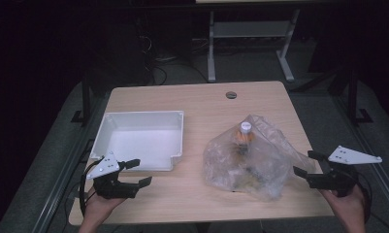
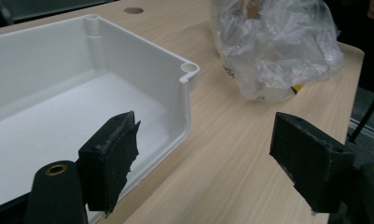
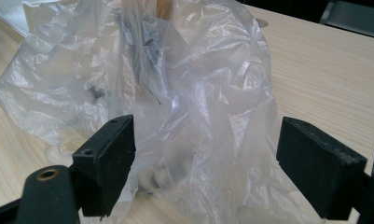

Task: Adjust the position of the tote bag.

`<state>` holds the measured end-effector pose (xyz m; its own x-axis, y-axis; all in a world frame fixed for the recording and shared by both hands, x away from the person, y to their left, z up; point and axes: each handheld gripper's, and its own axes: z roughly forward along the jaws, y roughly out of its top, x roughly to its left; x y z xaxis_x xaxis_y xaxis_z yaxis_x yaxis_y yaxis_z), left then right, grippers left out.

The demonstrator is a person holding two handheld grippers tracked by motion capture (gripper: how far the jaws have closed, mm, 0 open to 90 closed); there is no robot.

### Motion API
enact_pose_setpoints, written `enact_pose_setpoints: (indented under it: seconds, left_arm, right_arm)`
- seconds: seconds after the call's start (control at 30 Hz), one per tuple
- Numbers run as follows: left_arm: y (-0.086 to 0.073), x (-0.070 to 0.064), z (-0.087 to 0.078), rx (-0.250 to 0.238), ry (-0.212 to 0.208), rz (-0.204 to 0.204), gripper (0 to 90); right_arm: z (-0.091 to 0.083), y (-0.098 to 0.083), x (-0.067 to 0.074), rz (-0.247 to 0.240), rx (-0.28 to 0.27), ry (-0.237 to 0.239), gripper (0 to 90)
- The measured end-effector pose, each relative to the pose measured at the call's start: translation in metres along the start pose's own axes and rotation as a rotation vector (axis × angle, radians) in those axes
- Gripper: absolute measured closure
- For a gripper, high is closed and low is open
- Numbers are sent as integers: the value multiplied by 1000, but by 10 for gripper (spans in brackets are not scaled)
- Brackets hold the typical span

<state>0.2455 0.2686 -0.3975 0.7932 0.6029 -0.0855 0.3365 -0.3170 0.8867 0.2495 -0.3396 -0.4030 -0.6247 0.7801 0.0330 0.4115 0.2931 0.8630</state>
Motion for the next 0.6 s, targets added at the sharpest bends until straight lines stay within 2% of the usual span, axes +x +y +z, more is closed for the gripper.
enact_pose_setpoints:
  seconds: [0.2, 0.3, 0.5, 0.6]
  left_arm:
    - [3, -4, 1, 1, -42, 31, 231]
    - [5, -6, 2, 13, -45, 46, 230]
    - [12, -8, 7, 21, -79, 54, 230]
    - [18, -10, 10, 45, -97, 77, 231]
  right_arm:
    - [1, 0, 1, -4, 1, 0, 186]
    - [2, 0, 1, -8, 6, -3, 186]
    - [2, 1, 1, -6, -2, -3, 185]
    - [3, 1, 1, -6, -1, -5, 184]
